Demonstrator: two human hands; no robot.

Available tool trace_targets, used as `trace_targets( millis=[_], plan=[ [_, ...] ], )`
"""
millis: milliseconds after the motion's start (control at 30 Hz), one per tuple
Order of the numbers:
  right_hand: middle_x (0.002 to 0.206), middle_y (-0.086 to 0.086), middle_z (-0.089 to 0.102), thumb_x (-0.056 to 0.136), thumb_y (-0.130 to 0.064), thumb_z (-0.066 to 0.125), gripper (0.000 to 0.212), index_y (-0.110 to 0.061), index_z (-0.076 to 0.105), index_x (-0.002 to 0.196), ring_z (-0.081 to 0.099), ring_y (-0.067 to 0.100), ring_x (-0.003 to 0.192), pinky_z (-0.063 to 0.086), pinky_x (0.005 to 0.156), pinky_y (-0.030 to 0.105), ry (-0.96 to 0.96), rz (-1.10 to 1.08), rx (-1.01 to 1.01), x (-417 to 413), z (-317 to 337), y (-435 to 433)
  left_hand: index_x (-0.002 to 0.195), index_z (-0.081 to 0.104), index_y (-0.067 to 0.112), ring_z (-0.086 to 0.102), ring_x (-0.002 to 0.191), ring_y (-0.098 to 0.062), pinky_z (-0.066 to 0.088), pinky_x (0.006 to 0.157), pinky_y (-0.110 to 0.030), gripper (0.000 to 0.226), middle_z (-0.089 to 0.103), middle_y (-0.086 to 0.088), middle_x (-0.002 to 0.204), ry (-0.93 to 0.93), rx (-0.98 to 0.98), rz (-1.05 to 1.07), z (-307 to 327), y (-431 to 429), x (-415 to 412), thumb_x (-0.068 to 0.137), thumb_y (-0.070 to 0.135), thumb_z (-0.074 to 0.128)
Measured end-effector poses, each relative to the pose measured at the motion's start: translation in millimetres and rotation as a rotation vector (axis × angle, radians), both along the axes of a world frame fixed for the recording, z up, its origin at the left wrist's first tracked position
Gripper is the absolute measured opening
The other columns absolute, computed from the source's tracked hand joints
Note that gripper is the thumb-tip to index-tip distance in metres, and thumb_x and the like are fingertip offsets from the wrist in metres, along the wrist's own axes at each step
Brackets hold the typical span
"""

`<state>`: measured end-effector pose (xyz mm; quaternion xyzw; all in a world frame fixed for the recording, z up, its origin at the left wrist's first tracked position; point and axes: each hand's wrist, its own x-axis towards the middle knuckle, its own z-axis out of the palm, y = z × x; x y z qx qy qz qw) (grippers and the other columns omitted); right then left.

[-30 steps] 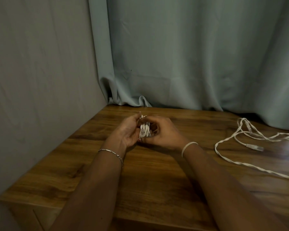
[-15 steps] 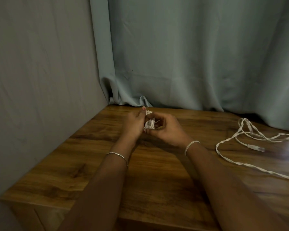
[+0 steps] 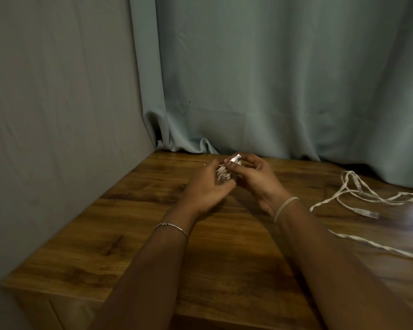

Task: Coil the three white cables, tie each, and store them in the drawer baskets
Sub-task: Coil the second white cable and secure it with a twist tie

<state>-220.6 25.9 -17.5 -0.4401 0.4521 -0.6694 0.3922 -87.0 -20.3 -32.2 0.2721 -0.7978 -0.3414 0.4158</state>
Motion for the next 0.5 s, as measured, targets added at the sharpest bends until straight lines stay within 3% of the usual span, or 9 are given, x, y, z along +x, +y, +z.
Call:
trace_targets(
  millis=[100,267,400,500],
  plan=[
    [0.091,0.01,0.073,0.078,-0.01,0.076,0.036,-0.003,0.064,0.111,0.069,0.02,0.08,0.055,0.061,0.024,-0.07,0.016,0.035,4.1,1.6,-1.0,0.12,0.058,0.027,0.065,0.097,-0.006,0.055,0.085,-0.035,0.054,0.069,0.008,0.107,0.004,-0.093,0.056,-1.5,-1.7,-2.2,0.072,0.047,0.075],
    [0.09,0.006,0.072,0.08,-0.01,0.073,0.035,-0.001,0.064,0.113,0.069,0.016,0.082,0.056,0.073,0.027,-0.084,0.042,0.049,9.4,2.3,-2.4,0.118,0.061,0.022,0.064,0.094,-0.009,0.054,0.079,-0.026,0.041,0.069,0.005,0.105,0.004,-0.21,0.175,1.6,-2.7,-0.8,0.08,0.027,0.075],
    [0.093,0.007,0.073,0.081,-0.011,0.073,0.029,-0.005,0.065,0.109,0.071,0.014,0.08,0.055,0.063,0.024,-0.075,0.024,0.053,12.7,2.9,-0.5,0.113,0.064,0.019,0.066,0.089,-0.01,0.056,0.076,-0.033,0.036,0.07,0.003,0.099,0.003,-0.195,0.166,0.9,-2.7,-0.5,0.078,0.023,0.072],
    [0.096,0.011,0.073,0.086,-0.018,0.071,0.024,-0.009,0.063,0.107,0.072,0.017,0.081,0.055,0.061,0.024,0.077,-0.049,0.051,13.8,3.8,1.3,0.114,0.062,0.021,0.066,0.087,-0.008,0.057,0.077,-0.038,0.036,0.07,0.004,0.098,-0.015,-0.158,0.108,0.8,0.4,-0.5,0.08,0.024,0.071]
  ],
)
